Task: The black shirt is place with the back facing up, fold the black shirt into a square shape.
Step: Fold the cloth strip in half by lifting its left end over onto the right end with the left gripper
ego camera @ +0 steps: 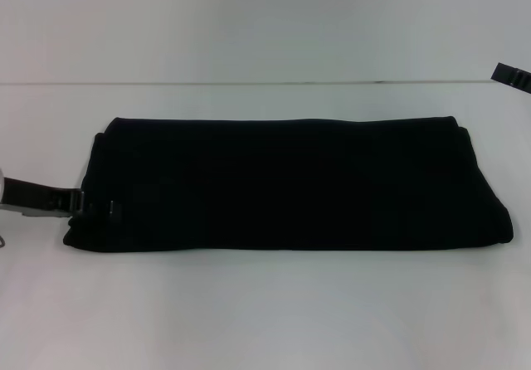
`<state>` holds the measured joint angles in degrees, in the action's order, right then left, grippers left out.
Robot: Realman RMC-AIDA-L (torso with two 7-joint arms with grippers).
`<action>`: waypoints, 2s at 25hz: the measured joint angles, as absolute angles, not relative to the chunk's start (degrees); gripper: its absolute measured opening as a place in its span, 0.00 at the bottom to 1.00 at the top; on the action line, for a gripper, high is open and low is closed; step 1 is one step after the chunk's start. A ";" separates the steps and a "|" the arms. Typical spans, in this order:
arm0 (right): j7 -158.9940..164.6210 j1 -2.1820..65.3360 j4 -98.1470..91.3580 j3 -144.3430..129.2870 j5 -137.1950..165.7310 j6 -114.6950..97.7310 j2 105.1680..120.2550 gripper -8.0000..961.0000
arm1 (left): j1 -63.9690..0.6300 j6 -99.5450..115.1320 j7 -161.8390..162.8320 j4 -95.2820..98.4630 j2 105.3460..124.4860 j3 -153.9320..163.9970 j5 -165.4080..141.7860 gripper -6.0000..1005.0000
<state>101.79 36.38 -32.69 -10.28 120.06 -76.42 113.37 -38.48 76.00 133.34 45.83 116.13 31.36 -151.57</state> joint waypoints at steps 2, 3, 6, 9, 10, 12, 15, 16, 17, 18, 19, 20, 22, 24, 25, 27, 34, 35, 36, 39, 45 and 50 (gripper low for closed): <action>101.75 36.35 -32.69 -10.28 120.06 -76.38 113.41 0.76 | -38.52 76.04 133.34 45.81 116.25 31.66 -151.57 0.63; 101.72 36.33 -32.69 -10.28 120.06 -76.36 113.43 0.76 | -38.52 76.04 133.34 45.81 116.25 31.66 -151.57 0.63; 101.64 36.30 -32.69 -10.28 120.06 -76.30 113.44 0.76 | -38.60 76.22 133.33 45.79 116.37 31.77 -151.55 0.63; 101.63 36.30 -32.69 -10.28 120.06 -76.29 113.46 0.76 | -38.60 76.46 133.33 45.79 116.37 31.76 -151.51 0.63; 101.62 36.29 -32.69 -10.28 120.06 -76.29 113.46 0.76 | -38.58 76.47 133.33 45.76 116.37 31.76 -151.51 0.63; 101.61 36.29 -32.69 -10.28 120.06 -76.30 113.46 0.77 | -38.49 76.28 133.33 45.38 116.37 31.75 -151.51 0.63; 101.60 36.29 -32.69 -10.28 120.06 -76.34 113.53 0.77 | -38.49 75.73 133.14 44.55 116.32 31.75 -151.54 0.63; 101.60 36.29 -32.69 -10.28 120.06 -76.38 113.54 0.77 | -38.51 75.40 133.04 44.37 116.26 31.74 -151.65 0.63; 101.60 36.29 -32.69 -10.28 120.06 -76.46 113.55 0.77 | -38.50 75.17 132.96 44.31 116.24 31.73 -151.80 0.63; 101.60 36.29 -32.69 -10.28 120.06 -76.57 113.55 0.76 | -38.48 74.97 132.95 44.30 116.22 31.73 -151.95 0.63; 101.60 36.29 -32.69 -10.28 120.06 -76.64 113.55 0.76 | -38.41 74.81 132.95 44.30 116.20 31.73 -152.11 0.63; 101.60 36.29 -32.69 -10.28 120.06 -76.68 113.55 0.76 | -38.31 74.73 132.95 44.30 116.15 31.60 -152.18 0.63; 101.60 36.29 -32.69 -10.28 120.06 -76.70 113.55 0.76 | -38.10 74.81 132.95 44.46 116.07 31.32 -152.21 0.63; 101.60 36.29 -32.69 -10.28 120.06 -76.71 113.56 0.76 | -37.99 74.96 132.94 44.58 116.01 31.20 -152.19 0.63; 101.60 36.29 -32.69 -10.28 120.06 -76.72 113.58 0.76 | -37.84 75.36 132.95 44.77 115.95 31.14 -152.09 0.63; 101.60 36.29 -32.69 -10.28 120.08 -76.78 113.63 0.76 | -37.83 75.65 132.94 44.74 115.93 31.20 -152.04 0.63; 101.59 36.25 -32.69 -10.28 120.20 -77.04 113.75 0.76 | -39.01 78.01 131.91 44.43 116.29 31.48 -151.16 0.63; 101.58 36.24 -32.69 -10.28 120.21 -77.05 113.75 0.76 | -39.01 78.01 131.91 44.43 116.29 31.48 -151.16 0.63; 101.56 36.24 -32.70 -10.28 120.22 -77.07 113.74 0.76 | -39.11 78.30 131.72 44.39 116.32 31.51 -150.79 0.63; 101.54 36.14 -32.70 -10.28 120.23 -77.15 113.74 0.76 | -39.35 78.88 131.18 44.28 116.35 31.55 -149.80 0.63; 101.45 35.81 -32.69 -10.28 120.14 -77.17 113.73 0.76 | -38.85 77.69 131.12 44.27 116.25 31.56 -150.02 0.63; 101.43 35.63 -32.70 -10.28 120.08 -77.17 113.72 0.76 | -38.30 76.38 131.26 44.27 116.14 31.54 -150.85 0.63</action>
